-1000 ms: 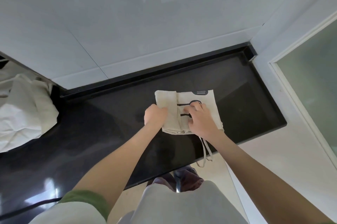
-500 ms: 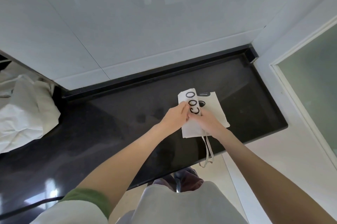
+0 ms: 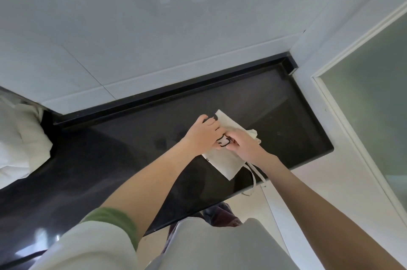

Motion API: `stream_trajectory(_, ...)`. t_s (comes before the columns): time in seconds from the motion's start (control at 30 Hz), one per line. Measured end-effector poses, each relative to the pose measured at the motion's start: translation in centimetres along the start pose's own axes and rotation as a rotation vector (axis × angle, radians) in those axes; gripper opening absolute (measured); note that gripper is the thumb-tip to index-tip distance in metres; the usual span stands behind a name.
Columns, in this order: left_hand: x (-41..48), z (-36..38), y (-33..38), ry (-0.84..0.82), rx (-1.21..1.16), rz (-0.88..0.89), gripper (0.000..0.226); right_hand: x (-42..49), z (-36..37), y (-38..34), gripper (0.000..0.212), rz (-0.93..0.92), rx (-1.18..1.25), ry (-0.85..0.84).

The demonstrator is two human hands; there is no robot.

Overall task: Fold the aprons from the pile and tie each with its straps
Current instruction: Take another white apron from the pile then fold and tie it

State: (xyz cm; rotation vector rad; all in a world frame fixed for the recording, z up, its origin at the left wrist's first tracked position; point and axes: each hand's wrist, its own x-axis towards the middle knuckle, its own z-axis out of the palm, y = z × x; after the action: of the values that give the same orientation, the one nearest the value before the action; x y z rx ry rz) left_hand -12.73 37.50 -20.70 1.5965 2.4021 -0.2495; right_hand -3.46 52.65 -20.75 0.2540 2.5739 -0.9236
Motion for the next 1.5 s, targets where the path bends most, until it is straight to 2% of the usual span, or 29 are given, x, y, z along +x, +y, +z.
stream_trajectory(0.07,-0.4,0.1,-0.2,-0.067,-0.056,-0.141,0.048,-0.4,0.0,0.4,0.024,0.017,0.06,0.128)
stream_trajectory(0.17,-1.5,0.5,-0.6,-0.079,-0.134,-0.301,0.04,-1.2,0.3,1.8,0.02,0.127,0.009,0.233)
stream_trajectory(0.3,-2.4,1.0,-0.1,-0.066,-0.114,-0.403,0.033,-1.4,0.5,2.5,0.026,0.25,-0.105,0.123)
stream_trajectory(0.6,-2.4,1.0,0.8,-0.118,-0.128,-0.522,0.037,-2.9,1.7,2.1,0.023,0.086,-0.347,0.025)
stream_trajectory(0.73,-2.3,0.5,0.6,-0.142,-0.248,-0.517,0.044,-3.0,0.7,2.2,0.012,0.045,-0.336,-0.079)
stream_trajectory(0.8,-2.6,0.2,0.3,-0.055,-0.315,-0.476,0.047,-2.5,-0.1,2.3,0.003,0.086,-0.159,0.034)
stream_trajectory(0.83,-2.7,0.1,0.1,0.012,-0.303,-0.435,0.048,-2.2,-0.5,2.3,0.008,0.104,-0.041,0.139)
stream_trajectory(0.9,-2.7,-0.1,-0.2,0.146,-0.248,-0.35,0.049,-1.2,-1.2,1.7,0.031,0.126,0.099,0.28)
stream_trajectory(0.93,-2.6,-0.1,-0.3,0.187,-0.229,-0.326,0.048,-0.7,-1.5,1.2,0.043,0.12,0.113,0.296)
stream_trajectory(1.0,-2.0,-0.2,-0.7,0.204,-0.247,-0.318,0.045,0.4,-1.8,0.3,0.052,0.084,0.057,0.28)
stream_trajectory(1.07,-1.1,-0.2,-1.5,0.18,-0.307,-0.356,0.039,1.3,-1.9,-0.2,0.05,0.04,-0.014,0.242)
stream_trajectory(1.17,0.1,-0.5,-2.6,0.103,-0.376,-0.354,0.032,2.2,-1.6,-0.2,0.031,0.017,-0.046,0.194)
stream_trajectory(1.3,0.1,-0.6,-3.5,-0.043,-0.711,-0.349,0.025,2.8,-1.7,-0.5,0.016,-0.045,-0.071,0.243)
stream_trajectory(1.4,-0.3,-0.3,-3.8,-0.086,-0.667,-0.327,0.036,2.5,-2.4,-1.0,0.016,-0.1,-0.017,0.168)
stream_trajectory(1.5,-0.1,0.0,-4.0,-0.149,-0.611,-0.279,0.041,2.2,-2.8,-1.0,0.015,-0.056,0.05,0.065)
